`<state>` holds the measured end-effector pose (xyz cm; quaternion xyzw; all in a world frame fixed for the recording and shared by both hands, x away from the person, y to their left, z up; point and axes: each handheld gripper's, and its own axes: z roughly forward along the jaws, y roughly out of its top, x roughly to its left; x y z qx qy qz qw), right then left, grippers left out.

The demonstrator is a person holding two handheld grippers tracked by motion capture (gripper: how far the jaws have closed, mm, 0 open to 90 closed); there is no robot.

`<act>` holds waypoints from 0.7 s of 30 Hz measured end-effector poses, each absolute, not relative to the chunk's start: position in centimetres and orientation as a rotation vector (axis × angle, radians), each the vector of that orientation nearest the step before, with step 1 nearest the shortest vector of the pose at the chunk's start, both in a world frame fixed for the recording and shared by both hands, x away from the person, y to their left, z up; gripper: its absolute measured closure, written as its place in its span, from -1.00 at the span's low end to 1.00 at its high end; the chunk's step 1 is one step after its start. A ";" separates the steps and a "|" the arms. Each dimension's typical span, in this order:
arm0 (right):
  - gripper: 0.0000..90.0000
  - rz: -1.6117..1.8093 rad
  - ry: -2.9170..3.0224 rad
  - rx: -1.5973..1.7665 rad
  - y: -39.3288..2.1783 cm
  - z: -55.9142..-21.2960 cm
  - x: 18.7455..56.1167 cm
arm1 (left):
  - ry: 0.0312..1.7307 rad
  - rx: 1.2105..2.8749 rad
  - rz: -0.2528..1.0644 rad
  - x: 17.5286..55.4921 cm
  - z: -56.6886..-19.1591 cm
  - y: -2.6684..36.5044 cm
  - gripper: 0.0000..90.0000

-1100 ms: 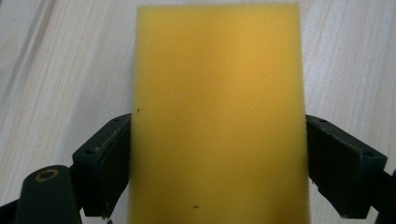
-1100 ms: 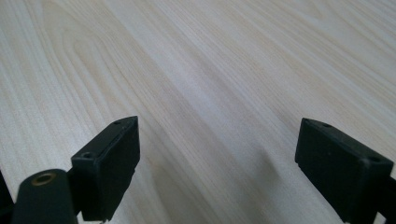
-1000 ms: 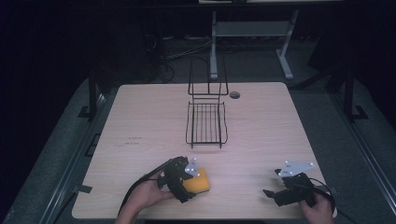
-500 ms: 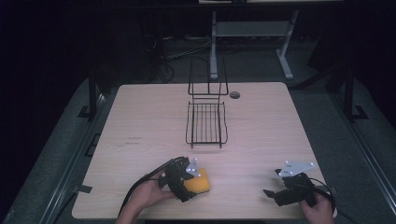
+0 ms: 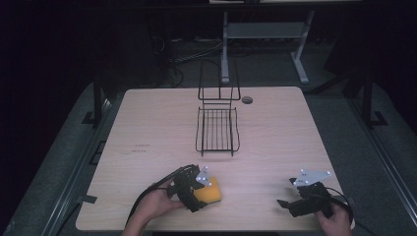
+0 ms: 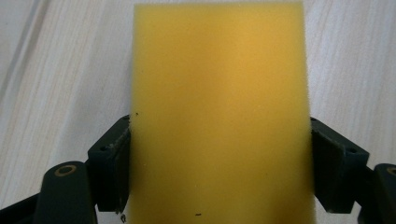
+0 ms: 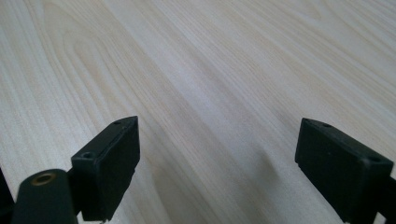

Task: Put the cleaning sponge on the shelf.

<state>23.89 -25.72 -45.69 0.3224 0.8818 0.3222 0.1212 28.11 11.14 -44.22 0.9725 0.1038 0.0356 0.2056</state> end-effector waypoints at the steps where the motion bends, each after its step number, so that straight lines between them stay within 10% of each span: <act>1: -0.69 0.941 2.575 0.939 -25.7 -45.7 23.9 | 0.289 2.707 0.099 28.1 -44.1 11.2 -0.52; 21: -0.69 0.947 2.574 0.950 -25.7 -45.7 24.0 | 0.284 2.672 0.107 29.7 -41.7 11.4 -0.52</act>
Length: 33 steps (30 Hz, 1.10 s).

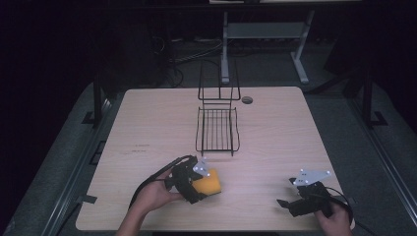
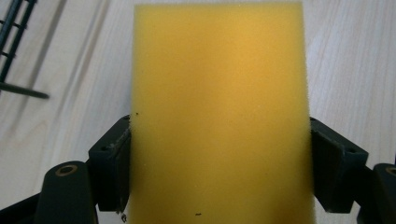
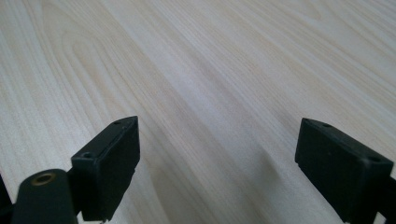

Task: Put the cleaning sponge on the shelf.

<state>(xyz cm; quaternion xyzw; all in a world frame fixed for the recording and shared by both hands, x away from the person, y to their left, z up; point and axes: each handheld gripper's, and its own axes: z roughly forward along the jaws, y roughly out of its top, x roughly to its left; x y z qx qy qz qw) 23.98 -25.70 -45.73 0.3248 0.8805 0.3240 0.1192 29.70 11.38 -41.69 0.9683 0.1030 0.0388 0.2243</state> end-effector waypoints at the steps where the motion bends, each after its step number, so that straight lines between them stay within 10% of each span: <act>1: -0.69 0.950 2.573 0.947 -25.7 -45.7 24.0 | 0.278 2.676 0.108 29.9 -41.5 11.4 -0.52; 33: -0.69 0.959 2.568 0.950 -25.9 -45.6 24.1 | 0.235 2.657 0.112 35.5 -38.0 9.6 -0.52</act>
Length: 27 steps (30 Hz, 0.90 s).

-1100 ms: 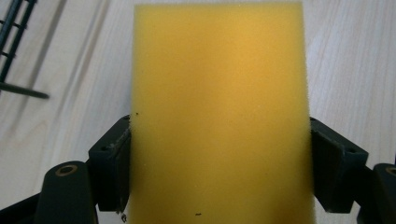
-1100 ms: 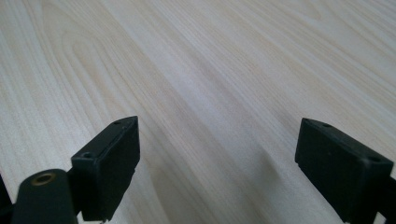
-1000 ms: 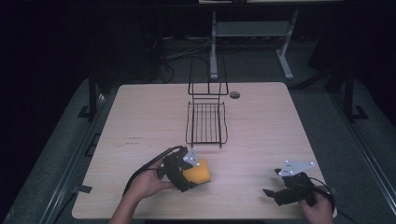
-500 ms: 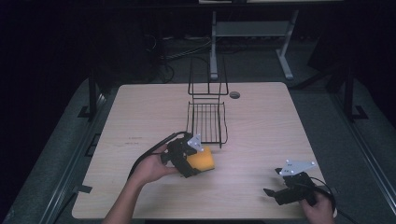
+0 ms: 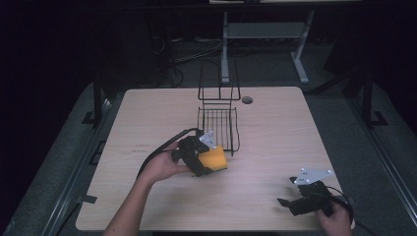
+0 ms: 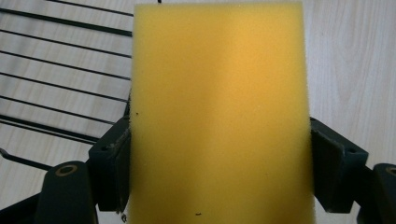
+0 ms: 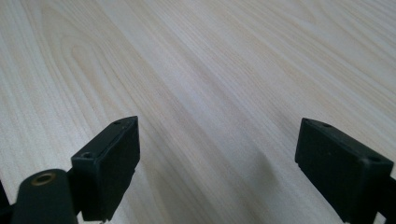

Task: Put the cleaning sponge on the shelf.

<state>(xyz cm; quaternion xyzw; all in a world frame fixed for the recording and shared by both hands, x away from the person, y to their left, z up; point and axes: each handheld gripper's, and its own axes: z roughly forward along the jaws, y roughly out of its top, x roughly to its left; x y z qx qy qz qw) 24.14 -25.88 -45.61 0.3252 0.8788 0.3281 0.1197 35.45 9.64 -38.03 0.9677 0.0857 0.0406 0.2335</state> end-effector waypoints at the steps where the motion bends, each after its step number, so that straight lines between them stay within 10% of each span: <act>1: -0.69 0.958 2.567 0.947 -25.9 -45.6 24.2 | 0.241 2.659 0.108 35.8 -38.0 9.5 -0.52; 27: -0.69 0.941 2.571 0.945 -25.9 -45.6 24.1 | 0.235 2.661 0.072 40.8 -38.1 8.8 -0.52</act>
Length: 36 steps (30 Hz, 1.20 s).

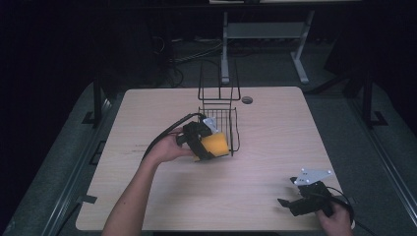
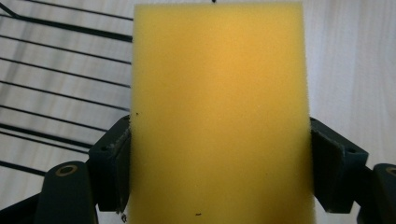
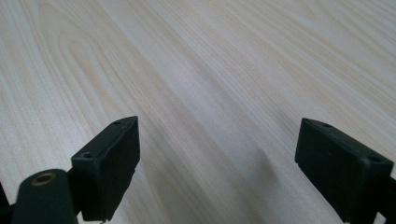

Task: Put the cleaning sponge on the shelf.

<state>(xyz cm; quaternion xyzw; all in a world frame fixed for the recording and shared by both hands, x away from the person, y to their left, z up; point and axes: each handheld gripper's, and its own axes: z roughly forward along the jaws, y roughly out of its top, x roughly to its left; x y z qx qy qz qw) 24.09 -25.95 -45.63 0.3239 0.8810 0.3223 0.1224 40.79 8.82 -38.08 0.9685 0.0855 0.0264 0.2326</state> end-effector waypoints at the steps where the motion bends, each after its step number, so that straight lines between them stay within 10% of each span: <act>1: -0.69 0.941 2.571 0.946 -25.9 -45.6 24.1 | 0.238 2.658 0.066 41.0 -38.2 8.8 -0.52; 36: -0.69 0.935 2.585 0.946 -25.7 -45.7 24.0 | 0.241 2.702 0.038 45.6 -38.7 7.5 -0.52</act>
